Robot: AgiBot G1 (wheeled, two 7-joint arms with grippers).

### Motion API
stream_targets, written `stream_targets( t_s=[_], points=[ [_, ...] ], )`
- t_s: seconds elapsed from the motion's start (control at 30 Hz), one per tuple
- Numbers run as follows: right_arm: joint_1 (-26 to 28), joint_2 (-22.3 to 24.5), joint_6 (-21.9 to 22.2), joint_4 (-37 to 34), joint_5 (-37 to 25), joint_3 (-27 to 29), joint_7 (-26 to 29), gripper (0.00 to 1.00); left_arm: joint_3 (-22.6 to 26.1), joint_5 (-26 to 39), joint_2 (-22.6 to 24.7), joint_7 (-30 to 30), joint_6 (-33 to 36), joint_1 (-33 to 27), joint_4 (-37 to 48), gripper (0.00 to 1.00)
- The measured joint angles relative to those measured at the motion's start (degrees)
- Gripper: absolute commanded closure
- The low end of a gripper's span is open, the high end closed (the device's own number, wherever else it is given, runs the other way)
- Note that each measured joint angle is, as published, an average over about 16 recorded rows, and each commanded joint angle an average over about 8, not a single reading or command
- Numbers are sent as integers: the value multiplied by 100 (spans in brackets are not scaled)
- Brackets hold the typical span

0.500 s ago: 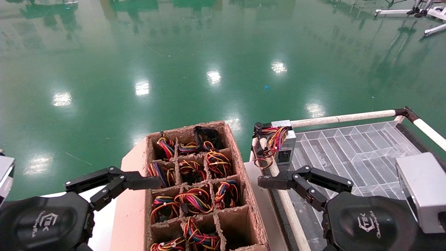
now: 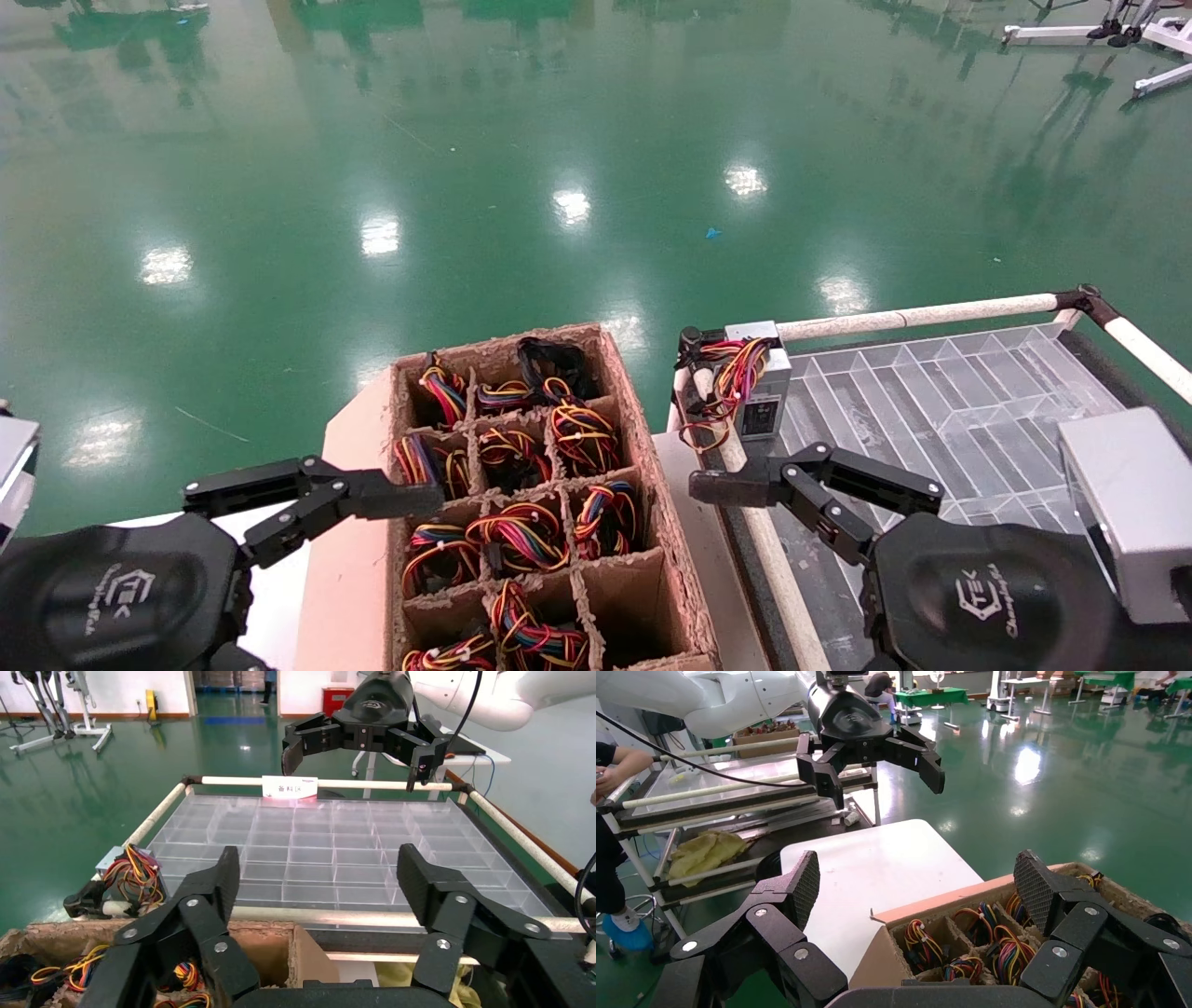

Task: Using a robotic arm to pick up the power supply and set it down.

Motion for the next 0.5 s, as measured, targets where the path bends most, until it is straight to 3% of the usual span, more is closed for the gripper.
stream_targets(
  t_s=[0.3,0.5],
  points=[
    [21,25,53,-27,-150,-18,-72,0,1,0,0,1,0,-1,1,100],
    [148,0,164,-37,-644,-139,-274,0,2,-1,0,2,1,-2,3,100]
  ],
)
